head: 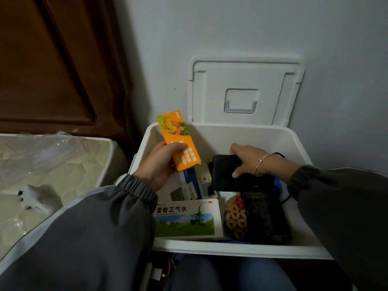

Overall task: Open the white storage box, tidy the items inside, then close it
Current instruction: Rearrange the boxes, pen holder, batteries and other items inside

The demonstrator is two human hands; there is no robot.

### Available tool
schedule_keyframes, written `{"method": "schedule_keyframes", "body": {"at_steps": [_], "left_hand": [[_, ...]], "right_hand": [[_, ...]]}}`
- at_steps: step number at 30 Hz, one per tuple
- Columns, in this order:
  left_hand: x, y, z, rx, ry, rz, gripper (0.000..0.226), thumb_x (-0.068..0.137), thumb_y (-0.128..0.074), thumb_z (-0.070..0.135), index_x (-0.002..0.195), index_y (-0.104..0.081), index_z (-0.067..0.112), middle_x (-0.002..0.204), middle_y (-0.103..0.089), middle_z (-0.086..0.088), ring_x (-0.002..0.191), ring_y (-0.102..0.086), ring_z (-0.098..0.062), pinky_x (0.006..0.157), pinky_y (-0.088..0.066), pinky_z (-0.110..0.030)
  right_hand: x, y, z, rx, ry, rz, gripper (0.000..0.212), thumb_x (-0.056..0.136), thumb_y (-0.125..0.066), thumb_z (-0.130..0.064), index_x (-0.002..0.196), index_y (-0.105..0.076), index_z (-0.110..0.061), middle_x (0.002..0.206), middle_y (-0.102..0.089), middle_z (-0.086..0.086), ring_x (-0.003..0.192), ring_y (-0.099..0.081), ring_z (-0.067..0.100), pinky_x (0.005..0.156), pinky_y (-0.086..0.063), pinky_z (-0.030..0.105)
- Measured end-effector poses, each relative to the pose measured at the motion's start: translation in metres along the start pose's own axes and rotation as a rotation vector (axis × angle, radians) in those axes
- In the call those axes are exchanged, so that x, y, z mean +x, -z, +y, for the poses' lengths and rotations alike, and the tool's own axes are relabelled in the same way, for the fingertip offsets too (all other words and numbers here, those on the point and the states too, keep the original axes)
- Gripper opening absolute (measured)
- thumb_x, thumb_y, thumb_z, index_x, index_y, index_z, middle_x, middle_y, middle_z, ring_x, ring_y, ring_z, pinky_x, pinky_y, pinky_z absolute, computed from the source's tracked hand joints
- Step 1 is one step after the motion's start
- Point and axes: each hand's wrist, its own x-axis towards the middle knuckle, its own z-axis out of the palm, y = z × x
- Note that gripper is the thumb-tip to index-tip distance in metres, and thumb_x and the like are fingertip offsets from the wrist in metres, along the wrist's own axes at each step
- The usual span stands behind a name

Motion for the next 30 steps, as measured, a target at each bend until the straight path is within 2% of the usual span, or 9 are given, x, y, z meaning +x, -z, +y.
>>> {"method": "schedule_keyframes", "body": {"at_steps": [2, 6, 8, 14, 19, 22, 24, 28, 30], "left_hand": [[0.001, 0.000, 0.001, 0.002, -0.017, -0.014, 0.019, 0.090, -0.060, 0.016, 0.109, -0.058, 0.019, 0.101, -0.069, -0.003, 0.092, -0.067, -0.020, 0.065, -0.055, -0.032], [0.001, -0.001, 0.003, -0.003, -0.032, -0.033, 0.015, 0.090, -0.060, 0.018, 0.105, -0.057, 0.023, 0.103, -0.069, -0.002, 0.098, -0.066, -0.022, 0.080, -0.055, -0.037], [0.001, -0.001, 0.002, -0.008, -0.043, -0.045, 0.014, 0.091, -0.060, 0.019, 0.103, -0.058, 0.024, 0.102, -0.070, -0.001, 0.097, -0.066, -0.021, 0.079, -0.055, -0.037], [-0.001, -0.002, 0.002, -0.010, -0.048, -0.060, 0.023, 0.092, -0.058, 0.023, 0.115, -0.057, 0.020, 0.106, -0.069, -0.002, 0.099, -0.066, -0.021, 0.078, -0.055, -0.036], [-0.002, -0.002, 0.001, 0.018, -0.046, -0.084, 0.020, 0.094, -0.055, 0.024, 0.112, -0.059, 0.019, 0.099, -0.071, -0.001, 0.087, -0.069, -0.017, 0.056, -0.055, -0.028], [-0.003, -0.003, 0.001, 0.028, -0.028, -0.100, 0.020, 0.093, -0.056, 0.024, 0.112, -0.059, 0.017, 0.098, -0.072, -0.002, 0.085, -0.070, -0.017, 0.064, -0.060, -0.033], [-0.003, -0.004, 0.002, 0.005, -0.019, -0.135, 0.023, 0.093, -0.056, 0.024, 0.114, -0.059, 0.015, 0.101, -0.072, -0.005, 0.087, -0.070, -0.018, 0.069, -0.060, -0.033], [-0.006, -0.005, 0.006, -0.036, 0.035, -0.270, 0.023, 0.089, -0.060, 0.031, 0.106, -0.065, 0.016, 0.094, -0.075, -0.003, 0.079, -0.073, -0.014, 0.062, -0.058, -0.027], [-0.008, -0.006, 0.007, -0.048, 0.077, -0.328, 0.032, 0.081, -0.064, 0.037, 0.106, -0.064, 0.017, 0.091, -0.075, -0.002, 0.078, -0.073, -0.014, 0.062, -0.058, -0.028]], "right_hand": [[-0.004, 0.003, 0.001, 0.091, 0.018, 0.016, 0.043, 0.072, -0.076, -0.029, 0.097, -0.042, -0.022, 0.102, -0.058, 0.006, 0.092, -0.054, 0.025, 0.079, -0.046, 0.038], [-0.014, 0.011, 0.005, 0.288, 0.052, 0.149, 0.030, 0.077, -0.072, -0.019, 0.090, -0.046, -0.023, 0.087, -0.057, -0.001, 0.088, -0.057, 0.024, 0.079, -0.045, 0.035], [-0.019, 0.016, 0.005, 0.402, 0.059, 0.255, 0.026, 0.078, -0.071, -0.017, 0.087, -0.047, -0.023, 0.081, -0.058, -0.002, 0.083, -0.059, 0.024, 0.077, -0.046, 0.035], [-0.029, 0.027, -0.004, 0.749, -0.019, 0.608, 0.021, 0.082, -0.067, -0.019, 0.092, -0.049, -0.019, 0.091, -0.062, 0.003, 0.090, -0.061, 0.022, 0.084, -0.048, 0.035], [-0.037, 0.031, -0.013, 1.131, -0.168, 0.782, 0.022, 0.087, -0.063, -0.016, 0.105, -0.052, -0.010, 0.095, -0.064, 0.005, 0.086, -0.062, 0.019, 0.073, -0.052, 0.026], [-0.039, 0.033, -0.016, 1.422, -0.258, 0.711, 0.026, 0.088, -0.061, -0.017, 0.111, -0.054, -0.006, 0.107, -0.066, 0.010, 0.093, -0.064, 0.021, 0.082, -0.054, 0.035], [-0.040, 0.032, -0.019, 1.545, -0.298, 0.589, 0.018, 0.089, -0.061, -0.017, 0.104, -0.059, -0.009, 0.105, -0.068, 0.010, 0.095, -0.065, 0.023, 0.084, -0.054, 0.041], [-0.036, 0.026, -0.039, 1.652, -0.315, 0.416, 0.017, 0.091, -0.057, -0.014, 0.107, -0.059, -0.008, 0.094, -0.067, 0.008, 0.083, -0.065, 0.019, 0.069, -0.054, 0.035], [-0.032, 0.024, -0.052, 1.658, -0.313, 0.365, 0.012, 0.091, -0.056, -0.013, 0.102, -0.057, -0.009, 0.090, -0.066, 0.007, 0.080, -0.064, 0.018, 0.073, -0.055, 0.037]]}}
